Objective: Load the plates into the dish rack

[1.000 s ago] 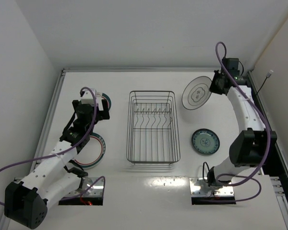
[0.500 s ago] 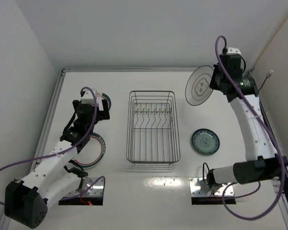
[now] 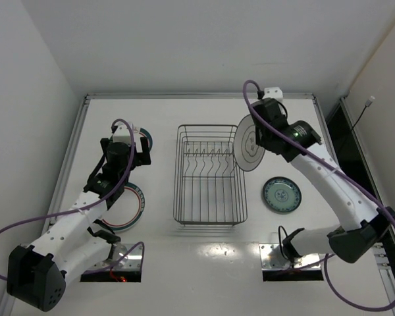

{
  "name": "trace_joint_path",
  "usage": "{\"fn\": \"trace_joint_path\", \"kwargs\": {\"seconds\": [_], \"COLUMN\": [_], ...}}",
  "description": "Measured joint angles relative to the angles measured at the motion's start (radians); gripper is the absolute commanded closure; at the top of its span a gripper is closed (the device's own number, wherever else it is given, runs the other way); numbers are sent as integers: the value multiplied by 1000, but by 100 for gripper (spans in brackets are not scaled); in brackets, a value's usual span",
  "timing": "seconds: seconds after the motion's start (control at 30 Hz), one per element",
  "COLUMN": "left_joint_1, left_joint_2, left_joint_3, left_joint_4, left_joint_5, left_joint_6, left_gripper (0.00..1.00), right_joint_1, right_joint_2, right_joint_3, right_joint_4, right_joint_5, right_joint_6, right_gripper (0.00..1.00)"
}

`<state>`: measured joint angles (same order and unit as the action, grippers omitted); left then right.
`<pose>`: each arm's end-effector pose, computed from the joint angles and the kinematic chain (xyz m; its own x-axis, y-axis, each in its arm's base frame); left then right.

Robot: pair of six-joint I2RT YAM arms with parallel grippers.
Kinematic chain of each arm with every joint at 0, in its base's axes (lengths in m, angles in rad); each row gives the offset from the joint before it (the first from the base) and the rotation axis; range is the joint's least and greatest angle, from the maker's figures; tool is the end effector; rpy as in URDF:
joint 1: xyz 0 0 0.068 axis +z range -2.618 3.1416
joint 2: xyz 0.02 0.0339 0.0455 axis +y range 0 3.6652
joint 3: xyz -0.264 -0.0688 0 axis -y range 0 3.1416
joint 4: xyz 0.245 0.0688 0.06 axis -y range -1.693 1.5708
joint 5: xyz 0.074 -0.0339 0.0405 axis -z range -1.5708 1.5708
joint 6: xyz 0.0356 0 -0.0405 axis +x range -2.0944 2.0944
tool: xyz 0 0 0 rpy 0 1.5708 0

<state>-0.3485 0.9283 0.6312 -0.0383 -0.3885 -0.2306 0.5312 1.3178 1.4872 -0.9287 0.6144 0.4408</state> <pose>0.2063 -0.0606 0.2753 -0.2966 -0.1173 -0.9478 -0.0903 0.9914 -0.0944 0.2346 0.1140 0.3986 -0.5596 0.0756 -0.8253 0.2049 0.9775 -0.0494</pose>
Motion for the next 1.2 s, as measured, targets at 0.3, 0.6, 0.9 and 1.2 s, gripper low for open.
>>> {"fn": "trace_joint_path", "kwargs": {"seconds": [0.3,0.6,0.9,1.2], "left_joint_1": [0,0,0,0], "left_joint_2": [0,0,0,0], "left_joint_3": [0,0,0,0], "left_joint_4": [-1,-1,-2,-10], "left_joint_5": [-3,-5,-5,-14], "left_joint_6": [-5,-7,-7,-7], "left_gripper": [0,0,0,0], "right_joint_1": [61,162,183,179], "right_joint_2": [97,308,321,333], "right_joint_3": [-26,50,64,71], "right_joint_4": [-14,-16,-14,-53], "right_joint_5": [108,206,197,105], "right_joint_6": [49,87,116,113], "right_gripper": [100,100,94,71]}}
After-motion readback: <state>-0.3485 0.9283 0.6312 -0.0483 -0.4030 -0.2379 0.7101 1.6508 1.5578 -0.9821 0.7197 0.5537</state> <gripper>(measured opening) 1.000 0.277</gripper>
